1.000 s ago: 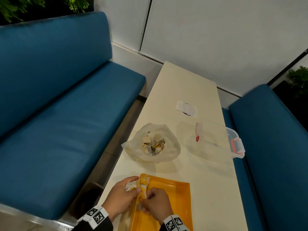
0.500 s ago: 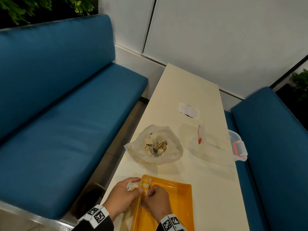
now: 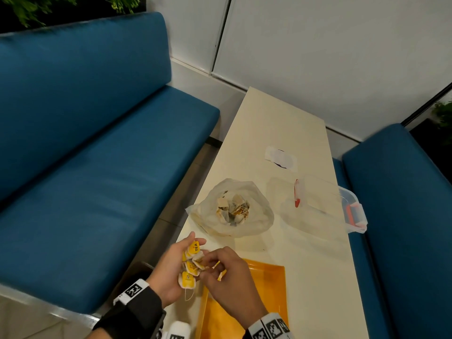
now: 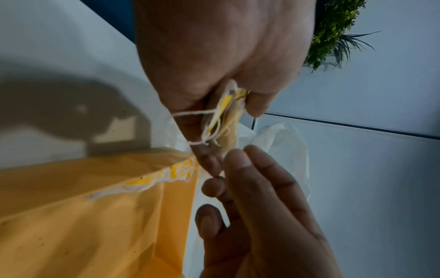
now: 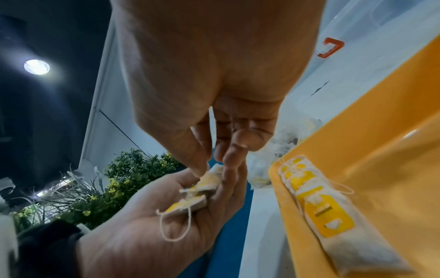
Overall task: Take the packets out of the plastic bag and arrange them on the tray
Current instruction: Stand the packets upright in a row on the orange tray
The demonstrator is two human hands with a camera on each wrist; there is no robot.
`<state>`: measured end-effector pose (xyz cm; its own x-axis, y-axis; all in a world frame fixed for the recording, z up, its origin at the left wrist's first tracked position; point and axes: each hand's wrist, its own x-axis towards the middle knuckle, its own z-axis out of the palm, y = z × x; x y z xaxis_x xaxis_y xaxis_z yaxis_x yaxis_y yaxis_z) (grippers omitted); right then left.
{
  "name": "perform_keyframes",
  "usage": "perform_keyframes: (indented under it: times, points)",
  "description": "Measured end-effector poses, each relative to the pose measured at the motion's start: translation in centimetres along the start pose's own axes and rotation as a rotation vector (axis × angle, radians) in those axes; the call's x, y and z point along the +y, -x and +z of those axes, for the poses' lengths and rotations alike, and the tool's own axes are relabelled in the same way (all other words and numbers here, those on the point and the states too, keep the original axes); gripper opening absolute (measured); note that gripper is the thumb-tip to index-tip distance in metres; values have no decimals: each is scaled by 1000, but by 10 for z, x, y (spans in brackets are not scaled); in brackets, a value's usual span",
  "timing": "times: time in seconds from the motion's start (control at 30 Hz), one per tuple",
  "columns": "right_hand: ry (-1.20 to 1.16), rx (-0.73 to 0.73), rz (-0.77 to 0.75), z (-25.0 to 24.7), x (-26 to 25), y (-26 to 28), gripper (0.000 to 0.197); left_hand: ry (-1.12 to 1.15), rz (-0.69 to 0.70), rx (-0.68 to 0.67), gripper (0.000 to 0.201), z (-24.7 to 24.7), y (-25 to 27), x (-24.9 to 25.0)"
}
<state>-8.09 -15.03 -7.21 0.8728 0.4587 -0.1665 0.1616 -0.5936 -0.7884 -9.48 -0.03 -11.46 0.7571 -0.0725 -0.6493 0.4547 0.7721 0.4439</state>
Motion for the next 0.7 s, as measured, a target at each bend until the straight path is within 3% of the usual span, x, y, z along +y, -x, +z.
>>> perform_keyframes:
  times: [0.27, 0.4, 0.53, 0.7]
  points:
    - [48, 50, 10, 5, 6, -7, 19, 18, -24, -9, 42, 4, 1, 2]
    - [-54, 160, 79, 0, 7, -11, 28, 68, 47, -4, 30, 3, 0, -3]
    - [-160, 181, 143, -9, 6, -10, 32, -6, 91, -7, 40, -2, -2, -4]
    - [-195, 91, 89, -16, 5, -9, 43, -91, 129, 10, 42, -2, -6, -5]
